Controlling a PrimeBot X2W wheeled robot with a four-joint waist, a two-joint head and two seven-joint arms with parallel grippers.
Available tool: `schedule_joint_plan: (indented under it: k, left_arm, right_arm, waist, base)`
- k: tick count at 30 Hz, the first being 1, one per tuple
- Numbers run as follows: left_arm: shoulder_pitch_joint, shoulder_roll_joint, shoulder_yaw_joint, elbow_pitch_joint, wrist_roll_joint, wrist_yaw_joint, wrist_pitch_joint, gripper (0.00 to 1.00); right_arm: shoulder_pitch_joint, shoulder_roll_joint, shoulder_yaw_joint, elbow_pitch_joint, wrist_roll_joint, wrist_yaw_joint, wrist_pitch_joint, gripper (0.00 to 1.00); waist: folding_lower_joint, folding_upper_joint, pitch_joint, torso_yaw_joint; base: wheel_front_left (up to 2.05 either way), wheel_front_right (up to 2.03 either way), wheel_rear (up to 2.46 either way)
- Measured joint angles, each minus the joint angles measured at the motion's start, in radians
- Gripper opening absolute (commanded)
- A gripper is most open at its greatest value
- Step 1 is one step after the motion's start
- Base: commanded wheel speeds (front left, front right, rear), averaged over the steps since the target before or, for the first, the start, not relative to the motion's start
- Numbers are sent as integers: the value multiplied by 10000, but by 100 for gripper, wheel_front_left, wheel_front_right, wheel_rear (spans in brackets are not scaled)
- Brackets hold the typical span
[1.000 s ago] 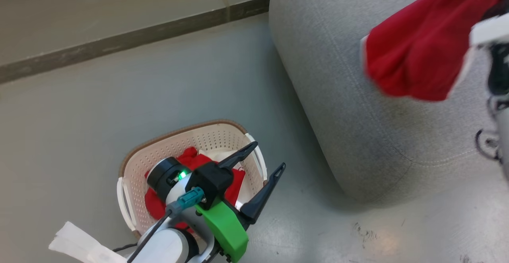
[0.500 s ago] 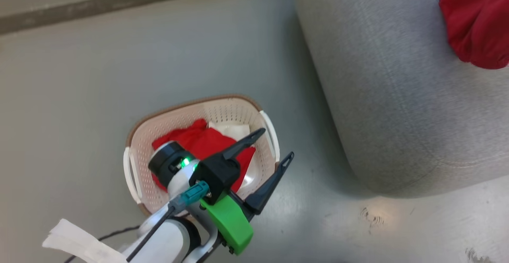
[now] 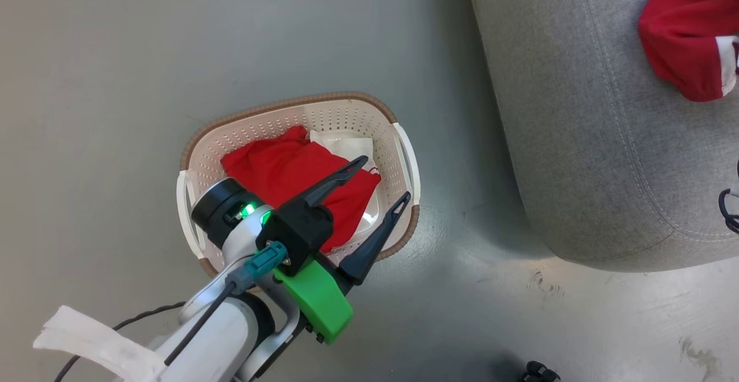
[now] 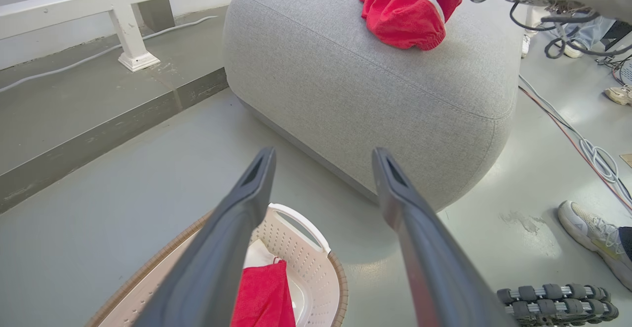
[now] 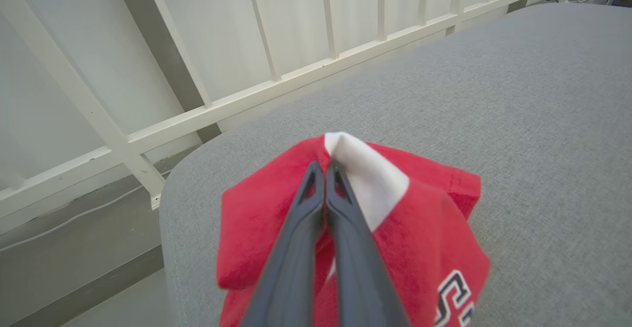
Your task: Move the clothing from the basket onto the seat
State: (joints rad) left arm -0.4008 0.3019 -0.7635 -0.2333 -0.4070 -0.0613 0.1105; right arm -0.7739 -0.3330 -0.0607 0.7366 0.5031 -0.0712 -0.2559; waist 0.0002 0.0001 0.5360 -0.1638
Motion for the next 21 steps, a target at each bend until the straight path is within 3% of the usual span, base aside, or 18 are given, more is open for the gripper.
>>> schedule_joint_plan:
  k: [9, 10, 11, 21]
  left_arm:
    - [-50, 4, 23, 209, -4, -19, -44, 100]
    - [-52, 8, 25, 278, -8, -75, -82, 100]
    - [-52, 10, 21, 313, -21, -92, -102, 100]
    - [-51, -77, 44, 685, -127, -100, -497, 100]
  right_arm:
    - [-89, -117, -267, 355, -6, 92, 0, 0]
    - [-140, -128, -282, 403, -19, 92, 0, 44]
    - [-178, -128, -282, 424, -29, 94, 0, 98]
    - [-27, -88, -117, 600, -418, 320, 0, 100]
  waist:
    - [-1, 0, 1, -15]
    - [-1, 0, -26, -14]
    - [0, 0, -61, -13]
    - [-1, 0, -594, 67]
  base:
    - [0, 0, 0]
    - [0, 0, 0]
    - [0, 0, 0]
    - [0, 0, 0]
